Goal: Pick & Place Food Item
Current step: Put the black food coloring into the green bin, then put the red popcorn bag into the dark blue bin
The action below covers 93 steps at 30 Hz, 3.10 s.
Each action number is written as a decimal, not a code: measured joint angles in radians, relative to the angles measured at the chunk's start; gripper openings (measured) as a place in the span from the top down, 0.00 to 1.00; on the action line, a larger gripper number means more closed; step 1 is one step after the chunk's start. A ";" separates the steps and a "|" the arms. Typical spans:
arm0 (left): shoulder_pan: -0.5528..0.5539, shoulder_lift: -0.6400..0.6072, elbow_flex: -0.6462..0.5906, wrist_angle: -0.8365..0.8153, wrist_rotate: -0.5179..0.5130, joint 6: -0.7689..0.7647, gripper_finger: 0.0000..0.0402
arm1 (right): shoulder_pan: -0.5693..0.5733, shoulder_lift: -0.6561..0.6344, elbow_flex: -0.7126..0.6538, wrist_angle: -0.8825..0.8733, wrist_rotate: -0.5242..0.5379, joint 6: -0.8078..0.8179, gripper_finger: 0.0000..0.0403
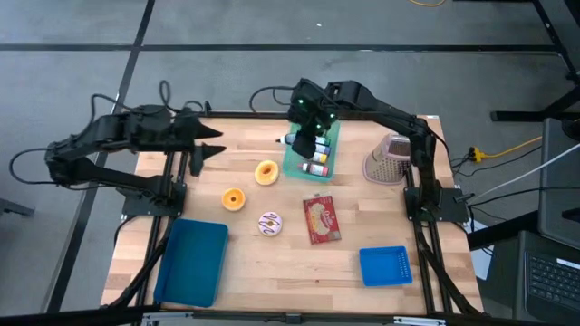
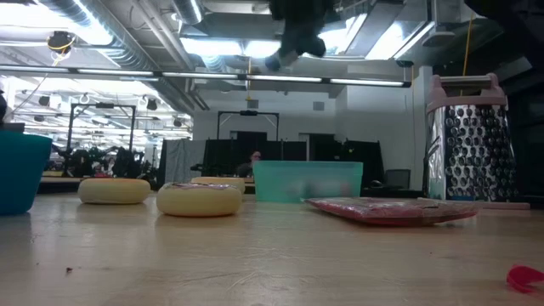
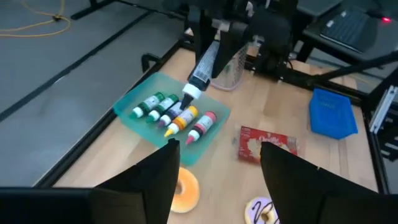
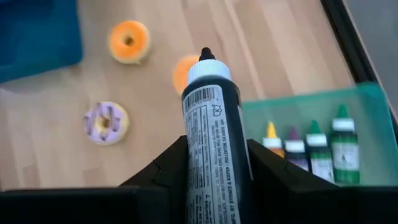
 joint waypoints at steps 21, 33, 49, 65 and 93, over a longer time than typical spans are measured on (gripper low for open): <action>0.000 -0.076 0.000 -0.110 -0.013 -0.060 0.52 | -0.092 0.000 -0.627 0.317 -0.156 0.012 0.68; 0.000 -0.062 0.000 -0.110 -0.012 -0.059 0.52 | -0.087 0.001 -0.652 0.318 -0.220 0.061 0.63; 0.000 -0.060 0.000 -0.110 -0.012 -0.057 0.52 | -0.076 0.001 -0.652 0.303 -0.240 0.123 0.25; 0.000 -0.128 -0.146 0.054 -0.070 -0.062 0.52 | 0.076 -0.042 -0.556 0.707 -0.348 0.396 0.28; 0.000 -0.291 -0.886 0.579 0.162 -0.234 0.52 | 0.562 -0.055 -0.066 0.777 0.390 0.756 0.31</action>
